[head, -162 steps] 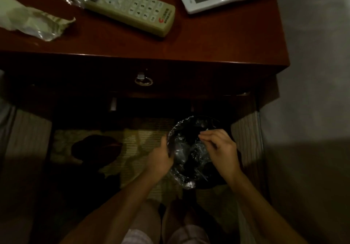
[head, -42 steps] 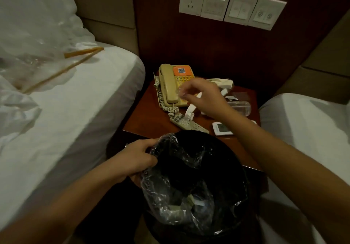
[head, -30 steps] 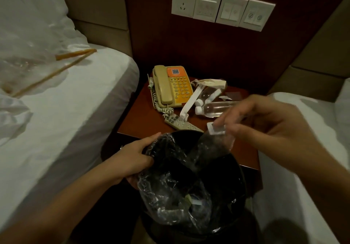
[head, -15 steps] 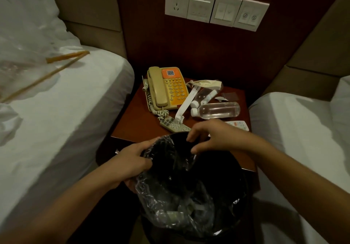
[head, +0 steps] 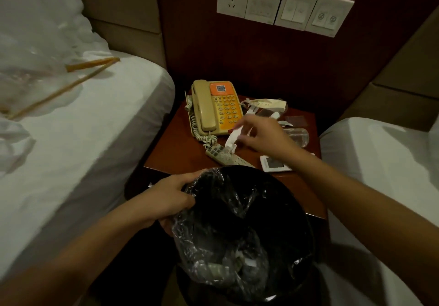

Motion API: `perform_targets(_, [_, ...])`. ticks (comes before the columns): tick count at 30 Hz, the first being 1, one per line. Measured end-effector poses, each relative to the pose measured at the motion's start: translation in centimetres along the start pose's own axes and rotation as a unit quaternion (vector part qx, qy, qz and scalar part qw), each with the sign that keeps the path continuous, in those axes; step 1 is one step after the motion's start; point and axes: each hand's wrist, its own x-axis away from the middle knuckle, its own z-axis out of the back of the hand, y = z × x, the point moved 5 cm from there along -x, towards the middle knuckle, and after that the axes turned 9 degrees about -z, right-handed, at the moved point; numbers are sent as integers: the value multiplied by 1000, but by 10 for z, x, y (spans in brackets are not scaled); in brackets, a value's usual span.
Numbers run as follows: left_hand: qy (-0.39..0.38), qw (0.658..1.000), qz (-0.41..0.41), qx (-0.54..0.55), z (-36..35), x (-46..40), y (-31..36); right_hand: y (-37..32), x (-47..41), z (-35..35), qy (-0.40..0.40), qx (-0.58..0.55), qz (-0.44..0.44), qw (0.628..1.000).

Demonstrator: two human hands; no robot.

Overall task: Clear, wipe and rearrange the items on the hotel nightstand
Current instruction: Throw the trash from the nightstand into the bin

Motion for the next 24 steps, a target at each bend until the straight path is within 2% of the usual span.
perform_targets(1, [3,1000,2,-5,0,0,0,8,-15,1,45,97,32,994])
perform_targets(2, [1,1000,3,-9,0,1,1,16,-29,-7,43,200,64,977])
perform_targets(5, [-15,1000,4,-23,-3,1,2,39,-57,-43,-33,396,125,909])
perform_targets(8, [-13,1000,11,-17,-2,0,0,42,-66,-71,-73,484,181,853])
perform_targets(11, [-10,1000,18,-7,-1,0,-3,34,-68,-80,-71,495,202,842])
perform_targets(14, [-6,1000,5,-2,0,1,-4,22,-62,-68,-10,418,208,884])
perform_targets(17, [-2,1000,5,10,1,2,-5,3,-38,-25,58,216,167,960])
perform_targets(18, [-4,1000,5,9,1,3,-5,-5,-23,-8,77,139,161,974])
perform_targets(21, [-2,1000,8,11,0,6,-5,-41,40,48,136,-59,174,974])
perform_targets(24, [-2,1000,6,1,2,5,-5,-71,104,86,83,-210,140,964])
